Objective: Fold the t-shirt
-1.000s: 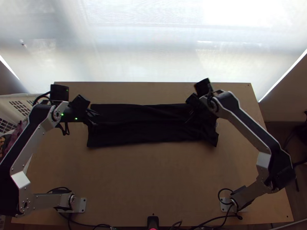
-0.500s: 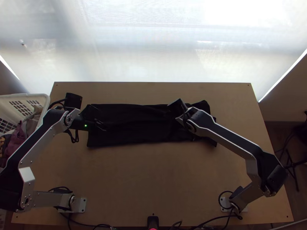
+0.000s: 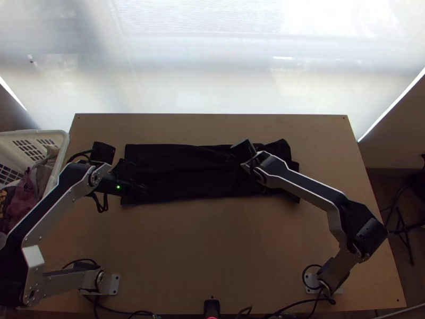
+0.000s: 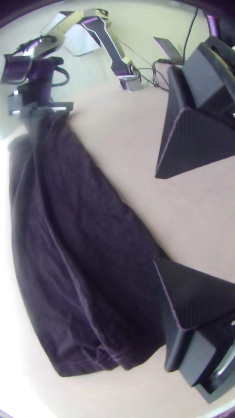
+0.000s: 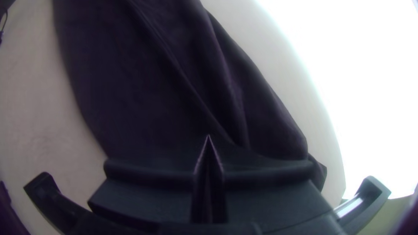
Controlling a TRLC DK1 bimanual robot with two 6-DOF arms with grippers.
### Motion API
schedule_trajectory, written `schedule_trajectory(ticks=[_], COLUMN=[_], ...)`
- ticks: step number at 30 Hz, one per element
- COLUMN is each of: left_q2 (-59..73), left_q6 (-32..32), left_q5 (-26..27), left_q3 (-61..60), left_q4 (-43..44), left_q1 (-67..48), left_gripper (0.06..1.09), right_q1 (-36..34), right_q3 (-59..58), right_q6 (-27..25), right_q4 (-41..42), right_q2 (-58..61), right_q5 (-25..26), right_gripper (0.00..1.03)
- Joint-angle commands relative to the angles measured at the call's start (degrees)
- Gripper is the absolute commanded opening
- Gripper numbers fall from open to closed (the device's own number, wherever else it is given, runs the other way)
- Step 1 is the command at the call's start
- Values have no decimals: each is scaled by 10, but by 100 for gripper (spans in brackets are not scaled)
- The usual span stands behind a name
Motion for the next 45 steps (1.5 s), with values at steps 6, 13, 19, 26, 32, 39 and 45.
schedule_trajectory(ticks=[6,13,19,26,32,39,45], left_q2=[-105,-138,-145,-121,-98,-60,-63], left_q6=[144,241,270,296,315,335,358], left_q5=[-335,-424,-488,-514,-533,-566,-570], left_q3=[-113,-205,-282,-317,-334,-343,-337], left_q4=[138,236,307,404,470,545,580], left_q1=[-131,-201,-284,-289,-286,-281,-246], left_gripper=[103,104,104,104,104,104,103], right_q1=[-38,-50,-60,-69,-74,-77,-87], right_q3=[-15,-9,8,14,9,-2,-3], right_q6=[-22,-25,-25,-25,-25,-26,-28], right_q4=[45,89,92,92,92,125,137], right_q2=[22,70,85,89,89,96,117], right_q5=[1,-4,-8,-13,-14,-17,-18], right_gripper=[3,3,3,3,3,3,3])
